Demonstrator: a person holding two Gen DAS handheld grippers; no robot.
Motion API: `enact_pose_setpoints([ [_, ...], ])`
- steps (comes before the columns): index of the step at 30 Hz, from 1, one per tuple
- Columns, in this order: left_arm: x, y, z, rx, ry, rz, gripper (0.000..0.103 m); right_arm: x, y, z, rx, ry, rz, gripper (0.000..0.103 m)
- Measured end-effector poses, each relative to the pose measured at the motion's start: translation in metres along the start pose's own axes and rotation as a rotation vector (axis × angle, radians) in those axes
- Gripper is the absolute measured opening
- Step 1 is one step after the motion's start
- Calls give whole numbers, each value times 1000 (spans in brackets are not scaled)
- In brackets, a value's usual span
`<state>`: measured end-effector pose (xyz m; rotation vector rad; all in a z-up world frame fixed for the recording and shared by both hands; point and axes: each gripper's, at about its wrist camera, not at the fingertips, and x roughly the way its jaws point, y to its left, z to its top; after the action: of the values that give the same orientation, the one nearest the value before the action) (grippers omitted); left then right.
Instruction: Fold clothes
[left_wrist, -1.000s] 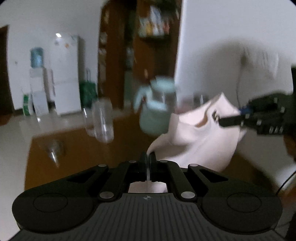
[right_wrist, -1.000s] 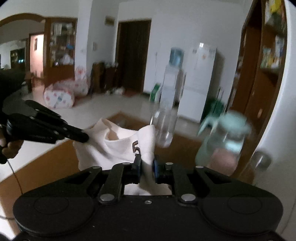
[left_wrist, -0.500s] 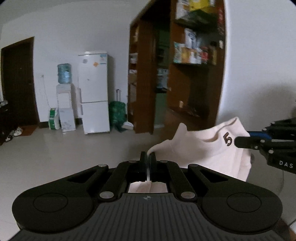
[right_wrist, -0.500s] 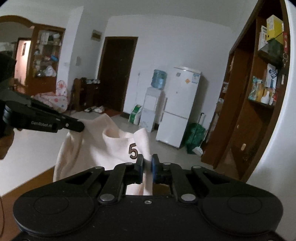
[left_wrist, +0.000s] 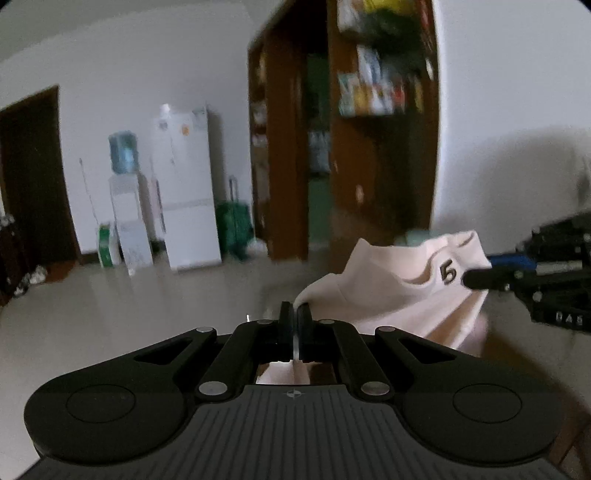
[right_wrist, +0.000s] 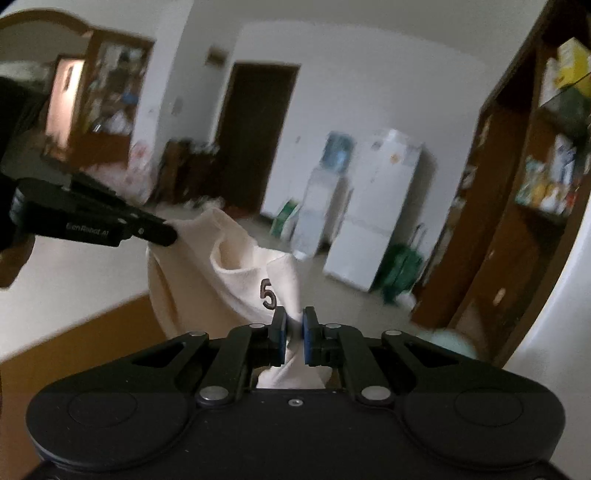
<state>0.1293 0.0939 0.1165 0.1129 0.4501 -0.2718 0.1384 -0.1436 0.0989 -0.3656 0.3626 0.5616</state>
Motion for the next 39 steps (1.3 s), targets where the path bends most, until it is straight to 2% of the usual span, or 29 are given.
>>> enact_pose_setpoints([
  [6,-32,-20,-115,-34,177,-46,3,-21,49,-82,-29,161,172,10],
  [8,-43,-24,-142,-60,229,-64,3,-35,79,-96,-41,213,234,10],
  [10,-56,-30,-168,-79,276,-73,3,-43,93,-114,-41,262,283,10],
  [19,-105,-46,-244,-167,422,-120,3,-83,146,-162,9,408,432,10],
  [22,-108,-52,-253,-160,483,-151,3,-87,145,-168,10,452,466,11],
  [25,-114,-46,-253,-157,493,-170,6,-95,136,-159,63,436,471,13],
  [26,-117,-43,-251,-155,491,-175,6,-97,133,-156,80,432,471,17],
  [29,-120,-34,-238,-147,468,-181,20,-101,114,-150,138,391,422,28],
  [31,-119,-30,-225,-128,428,-157,35,-96,100,-148,179,369,364,28],
  [35,-102,-18,-205,-123,374,-83,35,-85,81,-146,245,355,238,28],
  [39,-61,-2,-196,-134,362,39,35,-73,68,-157,269,357,129,31],
])
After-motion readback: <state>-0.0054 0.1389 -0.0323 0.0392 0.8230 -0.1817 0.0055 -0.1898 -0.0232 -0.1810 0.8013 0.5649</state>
